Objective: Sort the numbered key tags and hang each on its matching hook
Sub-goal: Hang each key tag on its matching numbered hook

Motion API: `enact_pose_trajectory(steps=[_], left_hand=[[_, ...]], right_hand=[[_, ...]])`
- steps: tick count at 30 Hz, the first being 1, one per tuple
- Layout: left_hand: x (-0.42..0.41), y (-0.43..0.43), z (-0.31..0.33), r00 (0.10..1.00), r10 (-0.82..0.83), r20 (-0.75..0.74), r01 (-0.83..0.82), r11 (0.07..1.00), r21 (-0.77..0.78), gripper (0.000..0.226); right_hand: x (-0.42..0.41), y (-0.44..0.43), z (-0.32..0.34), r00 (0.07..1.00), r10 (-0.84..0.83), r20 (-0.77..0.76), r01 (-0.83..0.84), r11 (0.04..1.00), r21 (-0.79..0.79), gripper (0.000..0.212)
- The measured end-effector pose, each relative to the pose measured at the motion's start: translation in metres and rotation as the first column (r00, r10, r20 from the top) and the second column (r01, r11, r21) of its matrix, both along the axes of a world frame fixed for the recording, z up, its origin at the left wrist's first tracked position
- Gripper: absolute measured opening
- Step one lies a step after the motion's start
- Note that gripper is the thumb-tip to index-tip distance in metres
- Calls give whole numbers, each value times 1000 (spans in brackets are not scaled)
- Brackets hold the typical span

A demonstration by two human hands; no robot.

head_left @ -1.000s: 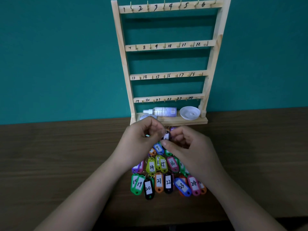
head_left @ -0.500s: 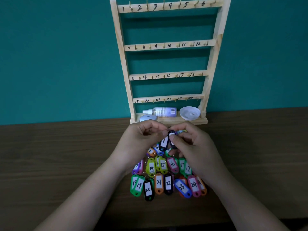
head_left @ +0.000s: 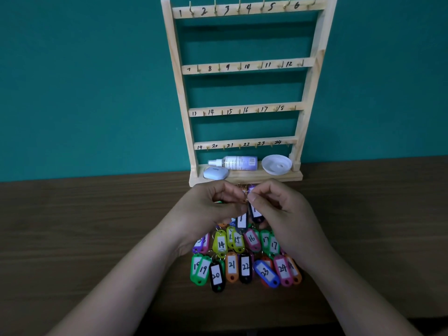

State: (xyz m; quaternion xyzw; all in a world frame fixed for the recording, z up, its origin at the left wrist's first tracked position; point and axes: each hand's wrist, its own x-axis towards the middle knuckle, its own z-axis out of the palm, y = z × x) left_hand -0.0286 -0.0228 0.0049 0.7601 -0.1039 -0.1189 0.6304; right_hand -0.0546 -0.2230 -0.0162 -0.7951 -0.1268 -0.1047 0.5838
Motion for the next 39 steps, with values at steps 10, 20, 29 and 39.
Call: enact_pose_trajectory(steps=[10,20,29,39], left_hand=[[2,12,7,995,42,-87,-44,999,-19,13],[12,41,37,950,249,189,-235,968,-91,12],[28,68,63,842,416,344,-378,909,-174,8],[30,57,79,842,413,346,-345,907,-243,7]], right_hand=[[0,9,4,1000,15,-24,-15,999,37,13],[37,42,57,997,20,76,-19,1000,-11,10],[102,81,152,962,-122,244,102,991,91,8],[144,104,234,949,-221,225,148,942,301,14]])
